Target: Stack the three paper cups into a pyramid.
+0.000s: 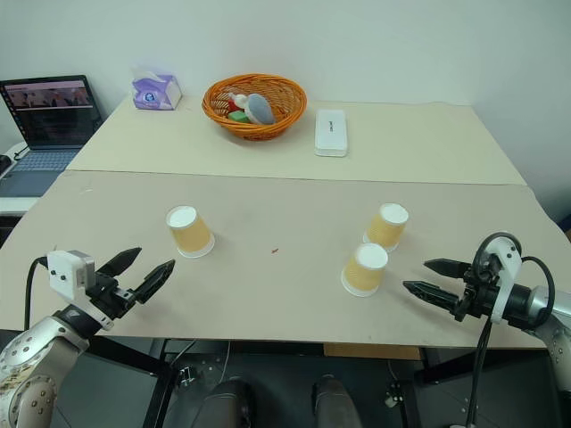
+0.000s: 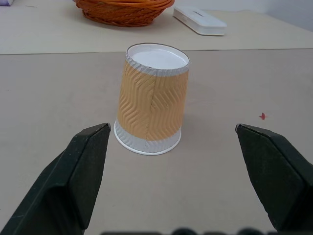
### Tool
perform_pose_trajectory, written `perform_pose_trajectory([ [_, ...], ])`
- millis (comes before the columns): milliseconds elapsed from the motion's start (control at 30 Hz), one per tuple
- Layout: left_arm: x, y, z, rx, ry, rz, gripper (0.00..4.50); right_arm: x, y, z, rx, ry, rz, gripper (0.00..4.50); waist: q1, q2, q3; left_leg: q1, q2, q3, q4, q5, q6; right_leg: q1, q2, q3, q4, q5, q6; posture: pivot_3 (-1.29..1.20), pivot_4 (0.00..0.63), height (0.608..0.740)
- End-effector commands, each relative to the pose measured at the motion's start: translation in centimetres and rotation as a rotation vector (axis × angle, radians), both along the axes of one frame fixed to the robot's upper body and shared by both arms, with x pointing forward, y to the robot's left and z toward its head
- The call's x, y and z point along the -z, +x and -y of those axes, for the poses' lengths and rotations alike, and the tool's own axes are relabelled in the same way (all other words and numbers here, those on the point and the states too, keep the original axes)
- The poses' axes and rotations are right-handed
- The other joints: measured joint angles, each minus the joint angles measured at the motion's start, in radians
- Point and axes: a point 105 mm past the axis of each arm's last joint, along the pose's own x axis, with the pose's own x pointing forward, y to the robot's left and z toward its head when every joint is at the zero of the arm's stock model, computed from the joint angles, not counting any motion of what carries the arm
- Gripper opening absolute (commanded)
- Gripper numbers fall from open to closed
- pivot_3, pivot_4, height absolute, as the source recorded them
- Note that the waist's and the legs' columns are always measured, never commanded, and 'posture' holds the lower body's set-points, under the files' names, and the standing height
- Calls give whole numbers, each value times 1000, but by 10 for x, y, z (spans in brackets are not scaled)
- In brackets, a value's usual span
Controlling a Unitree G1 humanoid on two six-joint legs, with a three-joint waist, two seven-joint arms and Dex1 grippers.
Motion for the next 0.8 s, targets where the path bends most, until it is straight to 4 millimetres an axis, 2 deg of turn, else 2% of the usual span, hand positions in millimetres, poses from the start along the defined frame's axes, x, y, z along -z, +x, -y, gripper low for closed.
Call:
perform_pose_trajectory([
  [33, -8, -1, 10, 69, 14, 24, 4371, -18, 1, 2, 2, -14, 79, 4500, 0, 0, 0, 0, 0, 0, 0, 0, 0, 0, 0, 0, 0, 0, 0, 0, 150, 666],
  [167, -10, -9, 33, 234, 65, 19, 4371, -26, 2, -7, -23, -21, 107, 4500, 0, 0, 0, 0, 0, 0, 0, 0, 0, 0, 0, 0, 0, 0, 0, 0, 150, 666],
  [367, -13, -21, 61, 420, 143, 40, 4371, -42, 4, -33, -107, -9, 156, 4500, -2, 0, 0, 0, 0, 0, 0, -1, -1, 0, 0, 0, 0, -1, 0, 0, 150, 666],
  [633, -42, -11, 83, 494, 132, 143, 4371, -40, -5, -52, -212, -2, 113, 4500, 8, 0, 0, 0, 0, -1, 0, -1, -1, 1, 0, -2, -1, -1, 0, 0, 150, 666],
  [800, -53, -13, 98, 558, 124, 169, 4371, -33, -6, -57, -234, 6, 91, 4500, 4, 0, 0, 0, 0, -2, 0, -1, 0, 1, 0, -2, -1, -1, 0, 0, 150, 666],
])
